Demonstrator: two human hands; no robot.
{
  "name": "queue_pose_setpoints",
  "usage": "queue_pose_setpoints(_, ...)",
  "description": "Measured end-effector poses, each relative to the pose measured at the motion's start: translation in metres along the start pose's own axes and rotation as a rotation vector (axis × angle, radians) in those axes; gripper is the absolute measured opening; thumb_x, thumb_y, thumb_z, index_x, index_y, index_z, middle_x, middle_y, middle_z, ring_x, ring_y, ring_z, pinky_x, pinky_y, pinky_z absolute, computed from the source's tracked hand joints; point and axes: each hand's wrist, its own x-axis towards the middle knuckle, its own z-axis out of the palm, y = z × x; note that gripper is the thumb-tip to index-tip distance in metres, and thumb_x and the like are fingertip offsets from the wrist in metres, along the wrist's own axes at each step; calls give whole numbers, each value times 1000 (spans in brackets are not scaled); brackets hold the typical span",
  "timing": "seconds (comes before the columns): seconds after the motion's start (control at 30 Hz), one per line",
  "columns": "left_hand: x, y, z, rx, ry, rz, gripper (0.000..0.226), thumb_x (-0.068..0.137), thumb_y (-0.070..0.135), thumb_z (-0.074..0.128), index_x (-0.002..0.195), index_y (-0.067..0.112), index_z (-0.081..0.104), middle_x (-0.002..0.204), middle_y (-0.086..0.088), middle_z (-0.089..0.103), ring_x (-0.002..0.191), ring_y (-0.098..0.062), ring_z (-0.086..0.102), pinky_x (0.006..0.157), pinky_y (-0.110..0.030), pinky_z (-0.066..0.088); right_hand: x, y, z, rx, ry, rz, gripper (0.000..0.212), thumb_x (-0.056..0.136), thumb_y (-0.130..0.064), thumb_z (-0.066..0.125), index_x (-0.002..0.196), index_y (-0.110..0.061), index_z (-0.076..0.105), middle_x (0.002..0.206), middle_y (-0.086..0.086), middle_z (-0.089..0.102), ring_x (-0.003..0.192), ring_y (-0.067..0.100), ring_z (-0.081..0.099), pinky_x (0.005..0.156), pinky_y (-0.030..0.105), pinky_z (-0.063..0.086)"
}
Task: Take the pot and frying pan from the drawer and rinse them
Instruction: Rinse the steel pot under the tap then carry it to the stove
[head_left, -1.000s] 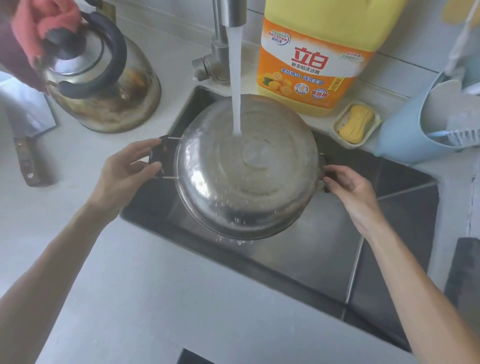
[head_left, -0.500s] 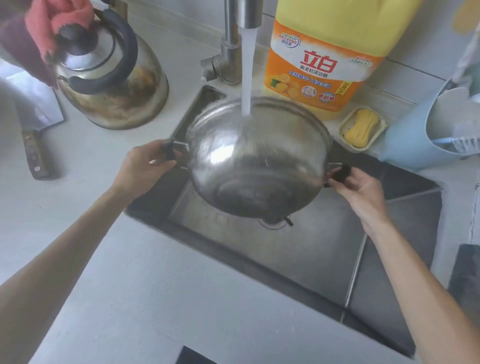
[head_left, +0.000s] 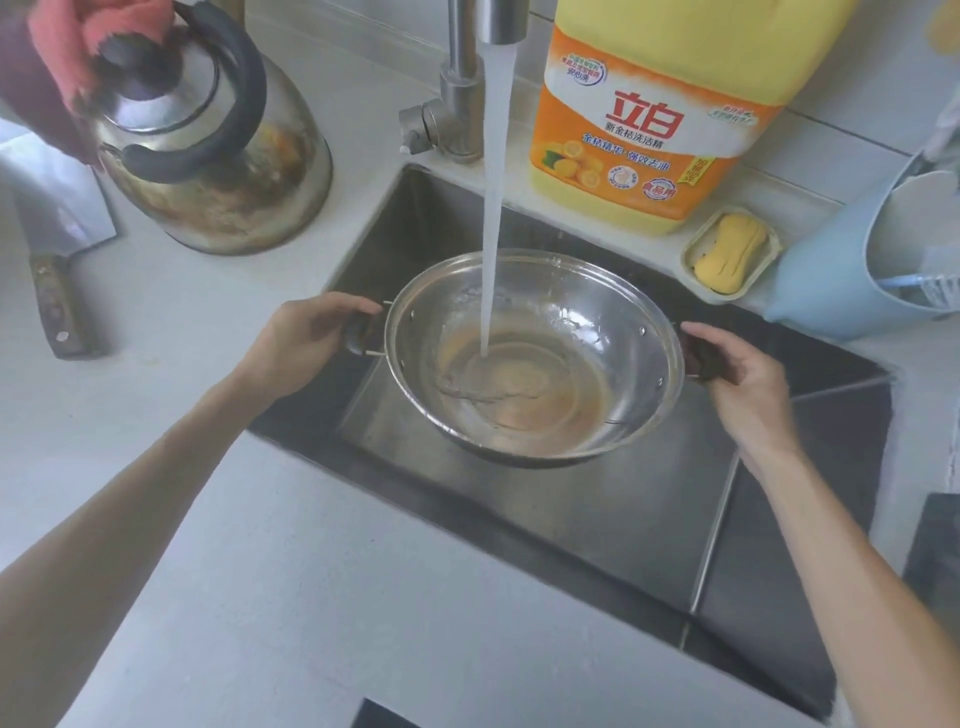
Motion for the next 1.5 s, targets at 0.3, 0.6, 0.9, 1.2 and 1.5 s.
queue_pose_setpoints(0.3,-13,-3,10,-156,-80,-147,36,85,-10,57,115,8,66,125,-1,63,108,11,56,88,-7,42,-18,27,-6,42,-287,142,35,86,0,62,107,-27,67,112,-6,69,104,1,63,87,7,45)
queue_pose_setpoints(0.6,-6,-19,18,-91,-110,-193,36,90,3,58,118,26,63,120,6,63,92,-16,69,91,-22,50,-20,43,-4,-1,-251,205,34,81,7,64,108,-15,64,97,-7,67,79,-14,64,69,1,44)
queue_pose_setpoints(0.9,27,-67,62,223,-315,-280,48,84,-4,62,128,16,57,130,-10,51,80,-16,60,72,-17,54,-4,105,23,-216,-332,282,31,82,7,64,107,-11,65,95,0,67,72,-15,63,75,1,45)
queue_pose_setpoints(1.2,39,-66,57,435,-481,-267,54,86,12,64,136,26,47,128,-15,53,104,-24,59,78,-18,41,10,117,41,-193,-319,284,36,83,5,64,93,-30,65,99,0,69,78,-4,64,77,4,46)
queue_pose_setpoints(1.5,118,73,-21,108,276,115,50,74,55,68,119,42,50,88,9,70,70,-9,69,77,-33,57,9,126,44,-279,-328,266,43,86,-3,64,96,-45,62,105,8,71,88,32,68,96,42,48)
